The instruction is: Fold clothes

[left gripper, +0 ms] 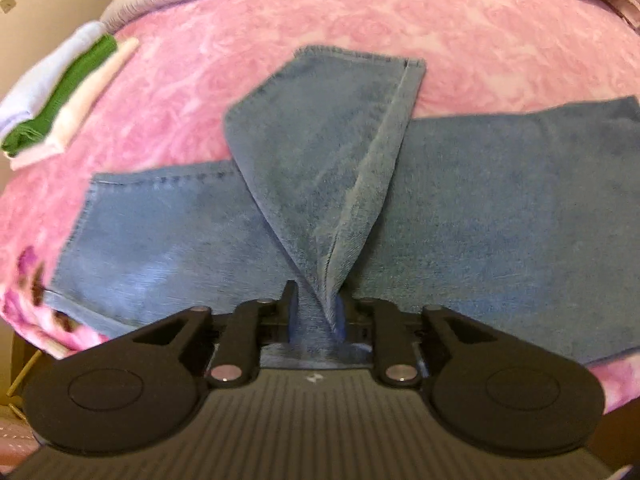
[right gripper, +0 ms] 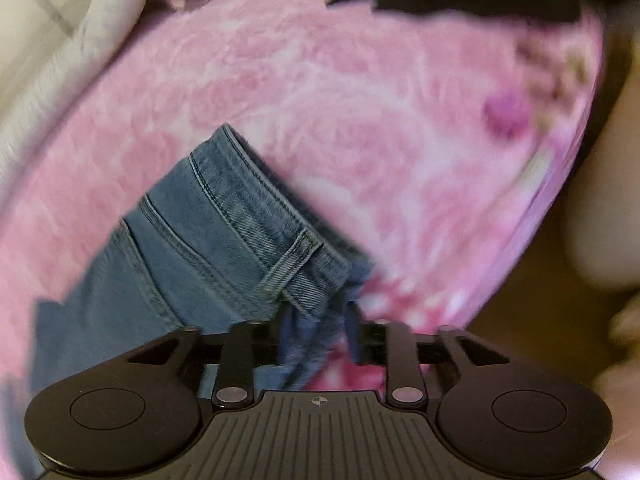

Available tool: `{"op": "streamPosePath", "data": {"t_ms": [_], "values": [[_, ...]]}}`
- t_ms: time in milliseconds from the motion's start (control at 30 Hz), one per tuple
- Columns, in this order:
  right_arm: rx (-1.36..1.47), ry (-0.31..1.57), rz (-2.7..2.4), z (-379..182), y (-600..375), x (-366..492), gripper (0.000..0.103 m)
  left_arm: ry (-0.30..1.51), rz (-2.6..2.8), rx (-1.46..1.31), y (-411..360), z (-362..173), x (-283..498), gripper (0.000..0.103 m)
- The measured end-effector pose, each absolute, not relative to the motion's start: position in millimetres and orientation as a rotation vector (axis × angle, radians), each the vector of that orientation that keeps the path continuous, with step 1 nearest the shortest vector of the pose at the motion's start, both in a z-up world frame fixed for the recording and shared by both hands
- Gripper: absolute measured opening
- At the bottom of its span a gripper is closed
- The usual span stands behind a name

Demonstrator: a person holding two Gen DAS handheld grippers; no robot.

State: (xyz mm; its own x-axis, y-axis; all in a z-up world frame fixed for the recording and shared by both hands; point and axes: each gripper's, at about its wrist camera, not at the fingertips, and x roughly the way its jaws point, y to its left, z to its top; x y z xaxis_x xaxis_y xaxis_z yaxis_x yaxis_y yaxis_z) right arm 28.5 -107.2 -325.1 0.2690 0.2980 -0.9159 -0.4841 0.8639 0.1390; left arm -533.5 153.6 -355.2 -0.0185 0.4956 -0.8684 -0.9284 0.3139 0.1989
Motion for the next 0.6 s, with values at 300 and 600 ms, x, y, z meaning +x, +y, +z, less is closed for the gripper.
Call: {"op": "streamPosePath", "data": {"t_ms": [300, 600], "values": [[-0.241, 1.154, 0.866, -300.2, -43.7, -38.1, 0.036, 0.989, 1.329, -0.635, 143.3, -325.8, -576.3, 0.021], [-0.348, 1.147, 1.113, -328.1, 78.1, -156.5, 0.036, 0.922, 1.375, -0.644, 199.8, -340.9, -655.0, 0.021]]}}
